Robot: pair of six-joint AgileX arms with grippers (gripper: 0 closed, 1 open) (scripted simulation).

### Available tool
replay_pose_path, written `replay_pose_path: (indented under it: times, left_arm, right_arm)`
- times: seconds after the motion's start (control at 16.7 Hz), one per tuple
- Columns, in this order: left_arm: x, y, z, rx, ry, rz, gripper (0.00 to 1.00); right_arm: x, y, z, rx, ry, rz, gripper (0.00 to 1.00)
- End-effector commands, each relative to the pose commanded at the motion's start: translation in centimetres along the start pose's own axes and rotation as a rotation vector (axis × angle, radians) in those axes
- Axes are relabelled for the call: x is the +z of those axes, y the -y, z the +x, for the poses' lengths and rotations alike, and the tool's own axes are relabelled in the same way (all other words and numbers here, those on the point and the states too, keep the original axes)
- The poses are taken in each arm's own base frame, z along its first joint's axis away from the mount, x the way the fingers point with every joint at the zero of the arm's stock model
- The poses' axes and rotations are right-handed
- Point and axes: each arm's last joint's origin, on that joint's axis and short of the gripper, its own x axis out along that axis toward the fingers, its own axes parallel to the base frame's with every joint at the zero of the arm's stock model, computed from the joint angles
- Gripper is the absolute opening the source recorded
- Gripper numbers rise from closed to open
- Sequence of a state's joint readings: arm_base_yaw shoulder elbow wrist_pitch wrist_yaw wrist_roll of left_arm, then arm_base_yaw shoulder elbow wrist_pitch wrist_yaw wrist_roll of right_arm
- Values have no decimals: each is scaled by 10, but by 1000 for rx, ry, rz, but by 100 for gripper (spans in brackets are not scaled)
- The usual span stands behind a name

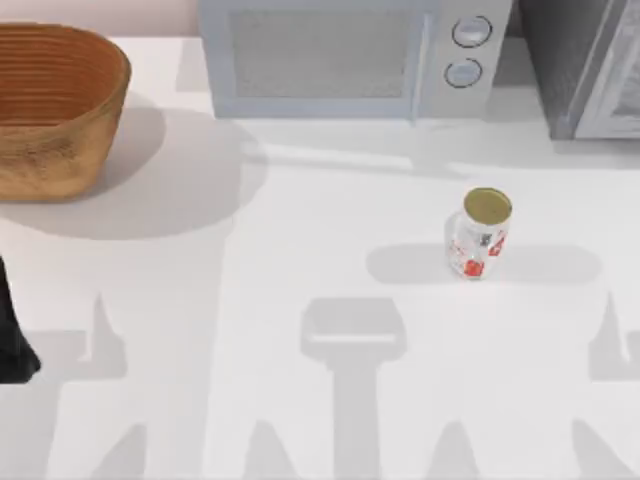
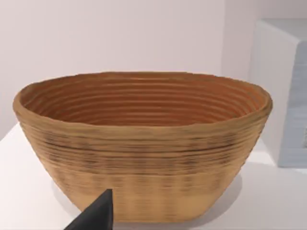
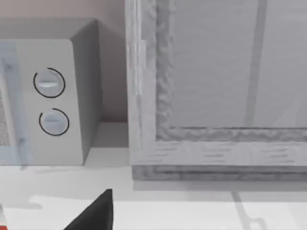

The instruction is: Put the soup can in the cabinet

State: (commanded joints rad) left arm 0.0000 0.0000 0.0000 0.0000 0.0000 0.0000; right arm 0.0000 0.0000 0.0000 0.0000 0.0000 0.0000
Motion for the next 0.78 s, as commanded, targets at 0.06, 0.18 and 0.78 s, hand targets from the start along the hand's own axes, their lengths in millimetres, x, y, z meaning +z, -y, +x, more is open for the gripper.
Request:
replay_pose_path:
  times: [0.06, 0.18, 0.78]
  left_arm:
    - [0, 0, 0, 0, 0, 0, 100]
    - [0, 0, 0, 0, 0, 0, 100]
    - [0, 0, 0, 0, 0, 0, 100]
  right_arm:
    - [0, 0, 0, 0, 0, 0, 100]
    - [0, 0, 0, 0, -2, 1, 100]
    - [12, -20, 41, -17, -96, 11, 100]
